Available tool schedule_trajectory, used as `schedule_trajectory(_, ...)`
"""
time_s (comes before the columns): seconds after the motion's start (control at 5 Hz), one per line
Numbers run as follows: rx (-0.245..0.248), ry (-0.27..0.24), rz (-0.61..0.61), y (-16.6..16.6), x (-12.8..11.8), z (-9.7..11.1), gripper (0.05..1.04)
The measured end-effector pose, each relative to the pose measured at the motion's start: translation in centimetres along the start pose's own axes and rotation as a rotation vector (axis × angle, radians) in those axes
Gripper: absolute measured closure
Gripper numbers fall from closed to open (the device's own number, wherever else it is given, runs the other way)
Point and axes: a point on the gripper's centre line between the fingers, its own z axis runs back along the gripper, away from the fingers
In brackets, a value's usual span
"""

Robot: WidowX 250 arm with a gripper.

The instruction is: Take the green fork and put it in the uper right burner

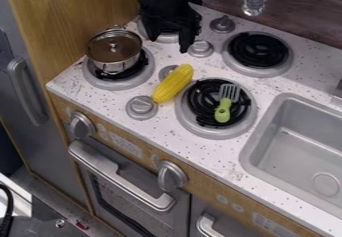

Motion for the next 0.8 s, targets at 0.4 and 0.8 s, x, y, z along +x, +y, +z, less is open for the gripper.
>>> schedule_trajectory(0.4, -0.031, 0.063, -0.005, -1.5, -2.1, -2.5, 0.084)
schedule_trajectory(0.8, -0.072, 0.051, -0.051, -6.5, -3.0, -2.9, 0.084)
